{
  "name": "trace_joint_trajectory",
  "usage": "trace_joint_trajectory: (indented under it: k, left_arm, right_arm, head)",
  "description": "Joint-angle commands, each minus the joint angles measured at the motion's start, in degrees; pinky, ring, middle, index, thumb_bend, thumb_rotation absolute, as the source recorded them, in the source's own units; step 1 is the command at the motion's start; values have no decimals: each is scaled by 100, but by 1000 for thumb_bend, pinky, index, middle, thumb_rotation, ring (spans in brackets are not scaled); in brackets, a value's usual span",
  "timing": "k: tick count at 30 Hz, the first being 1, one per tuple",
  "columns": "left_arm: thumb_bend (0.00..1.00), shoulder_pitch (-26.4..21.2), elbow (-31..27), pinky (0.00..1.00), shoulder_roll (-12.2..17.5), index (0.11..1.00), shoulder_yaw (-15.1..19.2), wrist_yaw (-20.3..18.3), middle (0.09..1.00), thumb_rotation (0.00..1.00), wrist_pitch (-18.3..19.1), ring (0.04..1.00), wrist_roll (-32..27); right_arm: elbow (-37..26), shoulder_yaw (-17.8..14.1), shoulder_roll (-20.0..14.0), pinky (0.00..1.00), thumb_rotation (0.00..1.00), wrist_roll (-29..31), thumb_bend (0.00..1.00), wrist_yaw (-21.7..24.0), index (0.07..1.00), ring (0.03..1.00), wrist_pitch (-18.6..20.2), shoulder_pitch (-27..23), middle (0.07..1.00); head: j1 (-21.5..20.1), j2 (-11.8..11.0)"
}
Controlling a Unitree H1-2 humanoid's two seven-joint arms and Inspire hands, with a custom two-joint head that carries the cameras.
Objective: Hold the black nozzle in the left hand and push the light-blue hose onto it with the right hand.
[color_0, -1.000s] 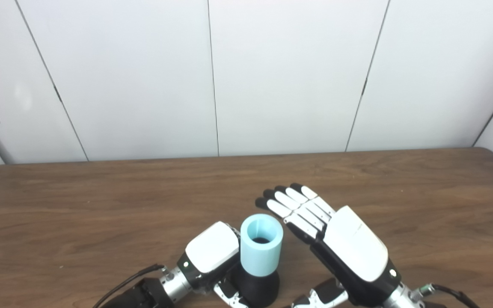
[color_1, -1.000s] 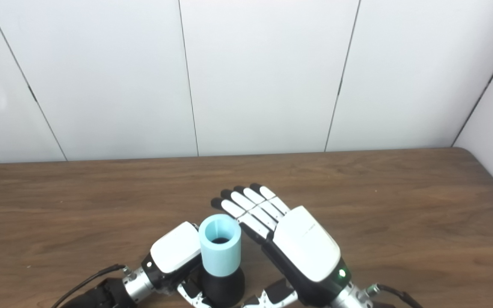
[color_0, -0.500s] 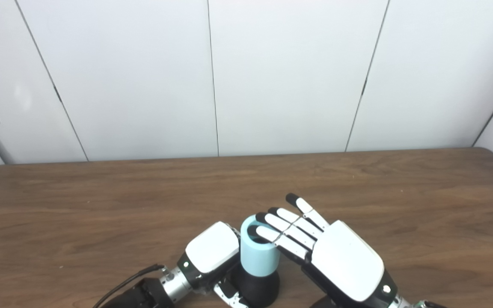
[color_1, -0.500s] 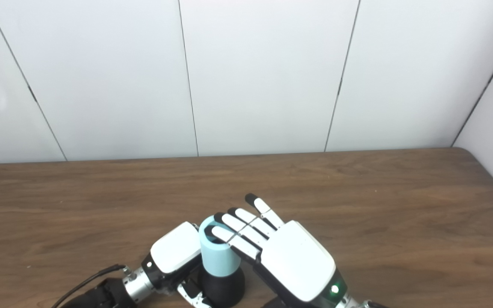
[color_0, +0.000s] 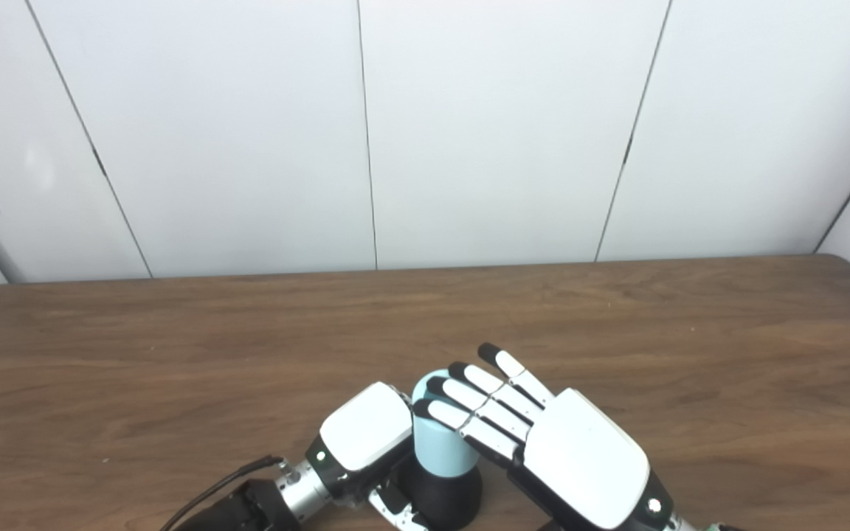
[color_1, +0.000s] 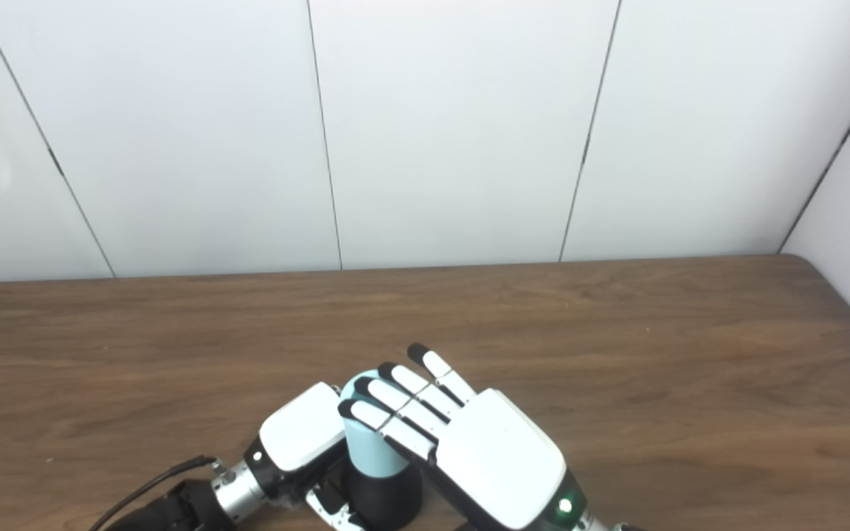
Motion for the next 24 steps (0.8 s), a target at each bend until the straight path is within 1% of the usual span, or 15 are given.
trace_joint_trajectory:
  k: [1,5,7,10,12,18,21,24]
  left_arm:
    - [525,574,342,104,-132,478,-357,-226,471,0,36,157,186]
    - [525,575,347,107,-136,479,-347,-275,471,0,37,159,150]
    - [525,582,323,115,-138,480,-319,-351,471,0,41,166,168]
    - [524,596,300,118,-142,480,-302,-342,471,0,42,169,183]
    - [525,605,298,114,-142,480,-305,-301,471,0,39,165,155]
    - [525,608,304,99,-126,477,-332,-215,471,0,36,150,142]
    - [525,618,289,97,-124,477,-302,-263,471,0,39,148,176]
    - [525,625,271,99,-124,477,-281,-300,471,0,43,150,212]
  right_arm:
    - [-92,-15,44,1000,867,115,966,-147,875,901,-109,-113,902]
    - [-107,-27,52,1000,874,122,953,-97,886,912,-100,-126,914]
    - [-114,-19,37,1000,889,128,944,-21,885,914,-83,-139,916]
    - [-133,-1,23,999,889,172,940,147,880,903,-26,-139,911]
    - [-135,6,30,944,866,186,945,224,860,870,-2,-124,889]
    - [-215,55,13,911,857,282,943,674,840,845,219,-68,872]
    - [-237,99,-47,902,830,275,954,905,836,858,291,-56,876]
    - [-195,151,-99,887,868,71,934,1068,834,866,273,-17,877]
  head:
    - [-1,4]
    - [-12,6]
    - [-6,2]
    - [-10,24]
    - [-7,25]
    - [-8,39]
    - [-19,45]
    - [-4,53]
